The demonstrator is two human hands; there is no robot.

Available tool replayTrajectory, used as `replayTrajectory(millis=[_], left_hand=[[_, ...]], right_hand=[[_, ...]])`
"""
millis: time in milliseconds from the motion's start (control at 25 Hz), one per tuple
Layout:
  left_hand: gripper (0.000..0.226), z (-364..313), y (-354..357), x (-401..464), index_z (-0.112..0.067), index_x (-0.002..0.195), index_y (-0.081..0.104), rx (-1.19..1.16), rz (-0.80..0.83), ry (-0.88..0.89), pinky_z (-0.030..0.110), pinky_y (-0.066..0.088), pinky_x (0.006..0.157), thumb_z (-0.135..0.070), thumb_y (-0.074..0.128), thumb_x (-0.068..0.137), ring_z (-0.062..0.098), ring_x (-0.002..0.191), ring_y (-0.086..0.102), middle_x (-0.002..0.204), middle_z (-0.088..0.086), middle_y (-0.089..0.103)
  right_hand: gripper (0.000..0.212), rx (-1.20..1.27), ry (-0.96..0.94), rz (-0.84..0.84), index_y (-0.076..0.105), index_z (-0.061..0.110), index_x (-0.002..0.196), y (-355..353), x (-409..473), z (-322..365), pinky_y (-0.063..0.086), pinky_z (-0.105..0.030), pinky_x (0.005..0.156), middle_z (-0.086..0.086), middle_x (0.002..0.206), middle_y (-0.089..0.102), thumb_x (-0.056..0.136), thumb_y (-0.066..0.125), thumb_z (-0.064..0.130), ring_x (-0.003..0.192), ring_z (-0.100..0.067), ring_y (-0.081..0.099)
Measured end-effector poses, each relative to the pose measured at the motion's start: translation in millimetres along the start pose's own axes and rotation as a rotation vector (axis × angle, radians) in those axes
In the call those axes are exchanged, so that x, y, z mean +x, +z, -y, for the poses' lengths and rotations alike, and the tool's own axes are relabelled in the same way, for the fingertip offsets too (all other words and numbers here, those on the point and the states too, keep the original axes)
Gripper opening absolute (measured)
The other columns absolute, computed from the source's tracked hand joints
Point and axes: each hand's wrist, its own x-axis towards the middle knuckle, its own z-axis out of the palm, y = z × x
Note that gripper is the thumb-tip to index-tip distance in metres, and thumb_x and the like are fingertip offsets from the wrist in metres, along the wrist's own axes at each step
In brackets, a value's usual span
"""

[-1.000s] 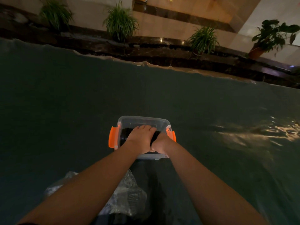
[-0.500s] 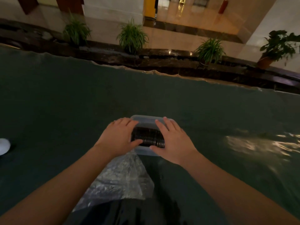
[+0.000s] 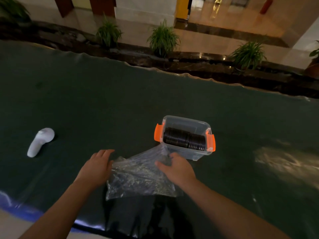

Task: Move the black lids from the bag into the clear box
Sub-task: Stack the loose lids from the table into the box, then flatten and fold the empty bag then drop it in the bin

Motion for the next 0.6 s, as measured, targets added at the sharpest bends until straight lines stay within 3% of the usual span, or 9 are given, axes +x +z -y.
replayTrajectory(millis=[80, 160, 280, 360, 440, 520, 600], left_hand=[[0.047, 14, 12, -2, -0.01, 0.142, 0.047, -0.051, 0.031, -0.044, 0.051, 0.043, 0.106, -0.02, 0.056, 0.097, 0.039, 0.125, 0.052, 0.14, 0.018, 0.054], [0.04, 22, 22, 2, -0.009, 0.136, 0.053, -0.173, 0.026, -0.103, 0.046, 0.043, 0.106, -0.025, 0.055, 0.099, 0.038, 0.122, 0.055, 0.135, 0.019, 0.059], [0.036, 15, 24, 18, -0.013, 0.119, 0.068, -0.484, 0.016, -0.313, 0.039, 0.044, 0.098, -0.04, 0.052, 0.101, 0.034, 0.116, 0.062, 0.123, 0.015, 0.069], [0.033, 2, 26, 33, -0.014, 0.106, 0.074, -0.541, 0.148, -0.344, 0.038, 0.05, 0.095, -0.043, 0.063, 0.095, 0.031, 0.104, 0.067, 0.11, 0.011, 0.074], [0.028, -19, 28, 42, -0.015, 0.095, 0.076, -0.583, 0.3, -0.371, 0.035, 0.053, 0.083, -0.041, 0.073, 0.086, 0.022, 0.082, 0.068, 0.09, 0.005, 0.072], [0.042, -39, 31, 49, -0.009, 0.087, 0.074, -0.838, 0.338, -0.479, 0.03, 0.047, 0.067, -0.049, 0.064, 0.085, 0.019, 0.061, 0.057, 0.077, 0.008, 0.065], [0.057, -58, 38, 58, -0.005, 0.09, 0.072, -1.084, 0.397, -0.628, 0.029, 0.042, 0.062, -0.057, 0.049, 0.094, 0.022, 0.063, 0.053, 0.081, 0.012, 0.065]], right_hand=[[0.029, 0.043, 0.049, -0.001, 0.06, 0.023, 0.089, 12, 5, -3, 0.047, -0.033, 0.07, 0.005, 0.088, 0.066, 0.085, 0.062, 0.052, 0.088, -0.018, 0.065], [0.019, 0.047, 0.023, -0.016, 0.063, 0.017, 0.08, 15, 9, -9, 0.046, -0.031, 0.069, 0.005, 0.08, 0.066, 0.09, 0.064, 0.034, 0.082, -0.017, 0.064], [0.01, 0.106, -0.073, 0.0, 0.066, 0.019, 0.077, 1, 0, -34, 0.041, -0.016, 0.065, 0.01, 0.073, 0.066, 0.085, 0.072, 0.019, 0.072, 0.001, 0.062], [0.015, 0.143, -0.101, -0.002, 0.067, 0.023, 0.075, -10, -11, -53, 0.04, -0.011, 0.064, 0.011, 0.071, 0.067, 0.084, 0.075, 0.014, 0.069, 0.006, 0.061], [0.017, 0.188, -0.08, -0.02, 0.07, 0.024, 0.074, -18, -20, -67, 0.045, -0.017, 0.066, 0.009, 0.072, 0.069, 0.084, 0.077, 0.013, 0.069, 0.003, 0.061], [0.016, 0.233, -0.062, -0.02, 0.072, 0.026, 0.074, -23, -25, -74, 0.049, -0.023, 0.068, 0.006, 0.075, 0.072, 0.084, 0.078, 0.014, 0.071, -0.003, 0.064], [0.018, 0.256, -0.067, -0.015, 0.073, 0.028, 0.074, -26, -29, -77, 0.05, -0.023, 0.068, 0.008, 0.076, 0.074, 0.085, 0.077, 0.015, 0.071, -0.003, 0.065]])
